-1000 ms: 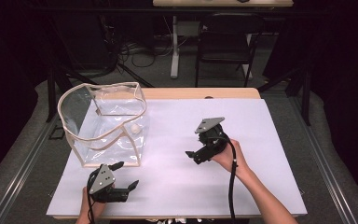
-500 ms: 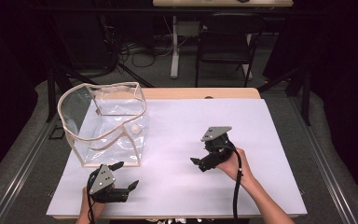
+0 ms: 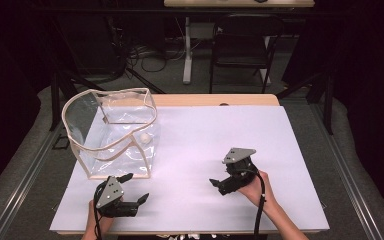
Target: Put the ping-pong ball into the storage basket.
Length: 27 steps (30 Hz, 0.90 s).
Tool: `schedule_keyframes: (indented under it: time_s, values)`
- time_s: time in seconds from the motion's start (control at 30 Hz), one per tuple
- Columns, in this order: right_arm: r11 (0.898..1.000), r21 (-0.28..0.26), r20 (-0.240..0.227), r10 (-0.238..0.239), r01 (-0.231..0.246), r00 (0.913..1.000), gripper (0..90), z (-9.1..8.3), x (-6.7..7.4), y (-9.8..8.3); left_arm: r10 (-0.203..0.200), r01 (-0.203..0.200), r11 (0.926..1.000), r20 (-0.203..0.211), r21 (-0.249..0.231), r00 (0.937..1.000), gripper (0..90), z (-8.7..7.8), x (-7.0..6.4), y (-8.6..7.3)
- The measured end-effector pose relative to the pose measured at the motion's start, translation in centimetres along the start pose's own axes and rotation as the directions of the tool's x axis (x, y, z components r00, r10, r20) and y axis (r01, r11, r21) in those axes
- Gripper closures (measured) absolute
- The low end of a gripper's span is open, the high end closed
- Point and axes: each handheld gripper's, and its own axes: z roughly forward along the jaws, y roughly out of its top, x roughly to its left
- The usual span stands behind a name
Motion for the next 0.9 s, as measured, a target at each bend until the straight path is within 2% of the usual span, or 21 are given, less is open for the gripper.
schedule_keyframes:
  time_s: [0.47, 0.9]
  values:
    - [0.999, -0.005, 0.04, 0.033, -0.033, 0.9986, 0.0, -1.7, 0.3, -3.2, 0.0, 0.0, 1.0, -0.003, 0.002, 1.0, 16.3, 0.0, 0.0, 0.0]
    - [0.998, -0.034, 0.084, 0.061, -0.058, 0.9946, 0.1, -3.1, 0.8, -5.8, -0.001, 0.001, 1.0, -0.006, 0.01, 1.0, 16.3, 0.1, -0.1, 0.0]
